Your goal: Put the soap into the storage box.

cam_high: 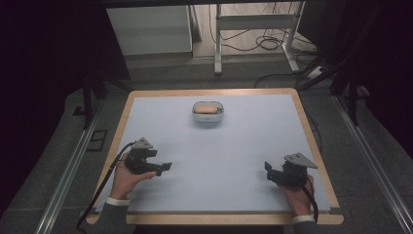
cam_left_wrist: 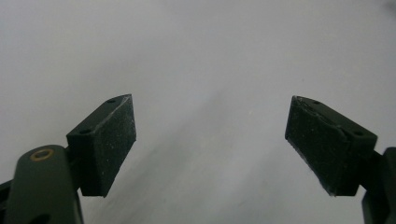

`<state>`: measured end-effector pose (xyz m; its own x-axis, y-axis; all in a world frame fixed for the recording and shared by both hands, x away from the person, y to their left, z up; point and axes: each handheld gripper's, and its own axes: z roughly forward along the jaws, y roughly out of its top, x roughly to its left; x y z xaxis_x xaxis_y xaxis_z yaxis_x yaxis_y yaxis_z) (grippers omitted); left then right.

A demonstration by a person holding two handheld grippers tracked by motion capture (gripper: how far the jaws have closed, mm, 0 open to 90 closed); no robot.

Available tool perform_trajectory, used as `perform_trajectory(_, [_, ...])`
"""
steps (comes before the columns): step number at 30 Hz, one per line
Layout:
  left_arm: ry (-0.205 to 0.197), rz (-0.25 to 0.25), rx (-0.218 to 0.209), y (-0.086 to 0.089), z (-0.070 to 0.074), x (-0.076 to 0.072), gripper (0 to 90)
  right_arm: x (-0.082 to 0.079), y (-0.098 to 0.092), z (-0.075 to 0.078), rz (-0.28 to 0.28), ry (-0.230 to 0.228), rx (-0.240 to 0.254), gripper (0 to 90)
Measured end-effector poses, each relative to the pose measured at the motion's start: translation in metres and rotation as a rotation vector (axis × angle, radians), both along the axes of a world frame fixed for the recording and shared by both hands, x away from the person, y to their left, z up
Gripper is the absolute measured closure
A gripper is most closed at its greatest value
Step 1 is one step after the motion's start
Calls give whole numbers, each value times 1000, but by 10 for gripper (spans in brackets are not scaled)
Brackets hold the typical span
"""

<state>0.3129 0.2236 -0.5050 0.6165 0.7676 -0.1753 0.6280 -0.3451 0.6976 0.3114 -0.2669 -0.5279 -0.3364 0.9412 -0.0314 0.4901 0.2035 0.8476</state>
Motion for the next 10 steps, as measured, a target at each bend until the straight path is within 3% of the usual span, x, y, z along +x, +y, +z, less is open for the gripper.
perform_trajectory(3, [-5,29,6,8,-1,-3,164,0,0,0,2,1,-1,116])
perform_trajectory(10, [7,46,5,17,-6,-5,162,3,-1,0,13,30,6,116])
